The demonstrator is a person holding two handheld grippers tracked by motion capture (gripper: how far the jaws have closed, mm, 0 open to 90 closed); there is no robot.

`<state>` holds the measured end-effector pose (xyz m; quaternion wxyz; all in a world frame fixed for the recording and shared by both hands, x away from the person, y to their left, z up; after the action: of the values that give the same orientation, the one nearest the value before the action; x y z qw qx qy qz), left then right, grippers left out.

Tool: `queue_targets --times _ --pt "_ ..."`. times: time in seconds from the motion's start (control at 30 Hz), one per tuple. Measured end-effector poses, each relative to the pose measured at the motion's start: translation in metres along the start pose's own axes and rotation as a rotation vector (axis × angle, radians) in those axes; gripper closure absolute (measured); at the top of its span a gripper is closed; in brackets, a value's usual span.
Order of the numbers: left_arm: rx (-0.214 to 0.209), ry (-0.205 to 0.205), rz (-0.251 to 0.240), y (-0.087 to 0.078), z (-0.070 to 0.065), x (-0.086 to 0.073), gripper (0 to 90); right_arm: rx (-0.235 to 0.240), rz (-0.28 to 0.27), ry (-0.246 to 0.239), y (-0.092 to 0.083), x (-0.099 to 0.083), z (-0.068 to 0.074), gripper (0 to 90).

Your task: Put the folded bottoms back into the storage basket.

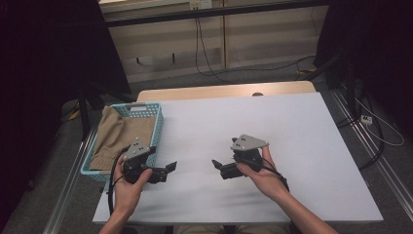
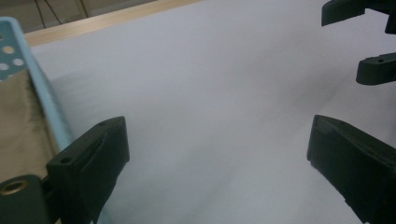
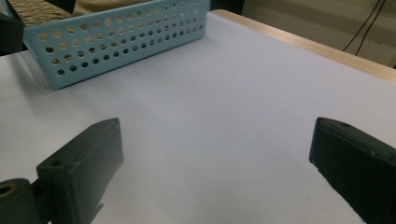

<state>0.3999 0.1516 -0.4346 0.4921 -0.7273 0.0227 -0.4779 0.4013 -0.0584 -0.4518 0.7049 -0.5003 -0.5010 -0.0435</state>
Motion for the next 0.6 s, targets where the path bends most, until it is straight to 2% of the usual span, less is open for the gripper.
queue_targets --times 0.1,0.23,0.33,0.43,0.6 --pt "-0.030 0.007 0.007 0.008 -0.007 0.001 5.8 -0.019 0.004 0.015 -0.006 -0.008 -0.006 2.8" --pt "-0.077 -0.011 0.015 0.017 -0.014 0.002 5.0 -0.035 0.007 0.030 -0.013 -0.015 -0.010 2.8" --pt "-0.078 -0.008 0.027 0.024 -0.018 0.001 4.8 -0.050 0.009 0.039 -0.019 -0.021 -0.014 2.8" --pt "-0.058 0.020 0.051 0.029 -0.021 -0.002 4.8 -0.056 0.010 0.051 -0.024 -0.028 -0.018 2.8" --pt "-0.051 0.052 0.082 0.035 -0.027 -0.007 5.0 -0.083 0.015 0.076 -0.032 -0.040 -0.028 2.9"
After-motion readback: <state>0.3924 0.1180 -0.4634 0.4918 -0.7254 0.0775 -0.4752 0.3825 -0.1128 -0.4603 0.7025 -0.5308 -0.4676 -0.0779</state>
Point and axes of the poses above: each handheld gripper's, and its own axes: y roughly forward along the jaws, x roughly out of its top, z roughly to its left, the point moved 9 cm from there along y, roughly forward along the jaws, and after that the axes turned 15 degrees about z, right-handed, at the moved point
